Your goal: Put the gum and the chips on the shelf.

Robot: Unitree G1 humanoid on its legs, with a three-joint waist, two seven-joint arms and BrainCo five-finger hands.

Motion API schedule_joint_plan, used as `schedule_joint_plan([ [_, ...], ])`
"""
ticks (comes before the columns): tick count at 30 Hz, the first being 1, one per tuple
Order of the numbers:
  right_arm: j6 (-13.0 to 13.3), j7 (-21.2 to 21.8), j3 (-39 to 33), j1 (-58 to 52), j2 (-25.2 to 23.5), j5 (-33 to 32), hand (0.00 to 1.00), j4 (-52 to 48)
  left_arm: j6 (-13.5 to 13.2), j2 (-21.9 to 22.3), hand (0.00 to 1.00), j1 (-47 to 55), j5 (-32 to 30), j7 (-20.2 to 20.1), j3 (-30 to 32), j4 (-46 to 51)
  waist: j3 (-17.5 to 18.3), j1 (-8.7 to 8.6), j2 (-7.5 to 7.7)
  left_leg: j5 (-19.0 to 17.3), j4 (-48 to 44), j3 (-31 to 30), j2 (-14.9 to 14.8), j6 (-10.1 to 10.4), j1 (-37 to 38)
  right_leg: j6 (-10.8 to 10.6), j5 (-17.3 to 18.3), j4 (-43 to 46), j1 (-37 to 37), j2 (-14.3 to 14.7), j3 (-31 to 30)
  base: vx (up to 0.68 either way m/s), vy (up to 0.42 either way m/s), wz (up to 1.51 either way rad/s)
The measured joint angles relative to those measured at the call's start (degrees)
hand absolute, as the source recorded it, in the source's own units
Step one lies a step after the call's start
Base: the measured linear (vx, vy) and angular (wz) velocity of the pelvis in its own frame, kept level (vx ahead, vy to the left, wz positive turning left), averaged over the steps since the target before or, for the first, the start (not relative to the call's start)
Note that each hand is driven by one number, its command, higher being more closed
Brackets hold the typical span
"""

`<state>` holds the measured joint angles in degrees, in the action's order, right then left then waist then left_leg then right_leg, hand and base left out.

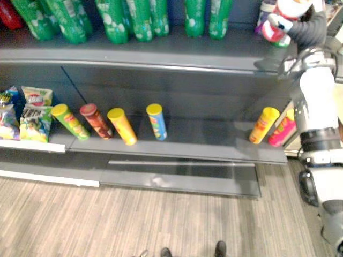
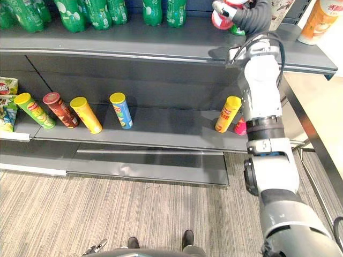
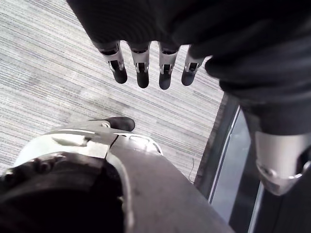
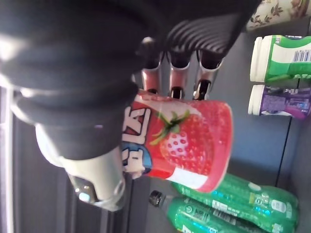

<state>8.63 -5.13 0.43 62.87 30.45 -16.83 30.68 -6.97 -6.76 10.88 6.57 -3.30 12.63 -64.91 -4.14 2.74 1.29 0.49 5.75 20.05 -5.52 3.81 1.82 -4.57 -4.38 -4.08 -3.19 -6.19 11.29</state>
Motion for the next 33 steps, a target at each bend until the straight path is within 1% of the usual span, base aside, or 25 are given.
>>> schedule_joint_plan([
  [3,-0.7,-0.8,-0.7,3.2,0.1,0.0,1.0,3.8,0.0,-0.1,0.0,-0.5,0.0,0.1,-0.6,0.0,0.0,0.42,-0.11,0.5,-0.1,-0.1,0.0,0.0,-1.1,0.3,-0.2,0.0,-1.1,0.1,0.0,-0.02,-0.037,0.01],
  [6,-1.2,-1.0,-2.6,4.1,0.1,0.6,1.0,7.8,0.0,-0.1,0.0,-1.0,0.0,0.5,-1.1,0.0,0.0,1.11,-0.19,0.8,-0.2,-0.3,-0.1,0.1,-1.3,0.4,-0.3,0.0,-1.2,0.1,0.2,-0.01,-0.021,0.02],
  [11,-2.9,-0.8,-4.9,4.4,0.0,1.1,1.0,10.8,0.0,0.0,0.0,-1.1,0.0,0.6,-1.3,0.4,-0.1,1.28,-0.35,1.0,0.0,-0.6,-0.2,0.0,-1.5,0.5,-0.4,0.0,-1.2,0.2,0.5,-0.01,-0.01,0.02],
  [18,-3.0,-0.3,-6.0,3.7,0.0,1.3,1.0,10.8,0.0,0.2,0.0,-1.1,0.0,0.6,-1.7,1.2,-0.4,1.18,-0.87,1.1,0.1,-0.4,-0.3,0.1,-1.5,0.5,-0.4,0.1,-1.4,0.4,0.4,0.0,0.0,0.0],
  [20,-3.0,-0.1,-7.4,2.1,0.0,1.6,1.0,10.8,0.0,0.3,0.0,-1.1,0.0,0.6,-1.7,1.3,-0.5,1.33,-0.84,1.1,0.1,-0.4,-0.2,0.2,-1.5,0.5,-0.4,0.0,-1.4,0.3,0.4,0.0,0.0,0.0],
  [23,-3.0,0.3,-7.4,-0.1,-0.1,3.2,1.0,11.7,0.0,0.3,0.0,-1.1,0.0,0.6,-1.7,1.3,-0.6,1.3,-0.84,1.1,0.1,-0.3,0.0,0.2,-1.5,0.5,-0.4,0.0,-1.4,0.1,0.3,0.0,0.0,0.0],
  [29,-2.7,0.7,-7.4,-0.4,-0.2,3.4,1.0,12.1,-0.1,0.2,0.0,-1.1,0.0,0.6,-1.7,1.5,-0.8,1.37,-0.64,1.0,0.1,-0.2,0.0,0.3,-1.3,0.5,-0.4,-0.1,-1.2,0.2,0.2,0.0,0.0,0.0],
  [33,-2.1,1.0,-7.4,-0.4,-0.2,3.5,1.0,12.0,-0.1,0.2,0.0,-1.4,0.0,0.6,-1.8,1.6,-2.0,1.45,-0.45,0.9,0.1,0.0,0.0,0.4,-0.5,0.5,-0.4,-0.2,-0.4,0.2,0.0,0.0,0.0,-0.01],
])
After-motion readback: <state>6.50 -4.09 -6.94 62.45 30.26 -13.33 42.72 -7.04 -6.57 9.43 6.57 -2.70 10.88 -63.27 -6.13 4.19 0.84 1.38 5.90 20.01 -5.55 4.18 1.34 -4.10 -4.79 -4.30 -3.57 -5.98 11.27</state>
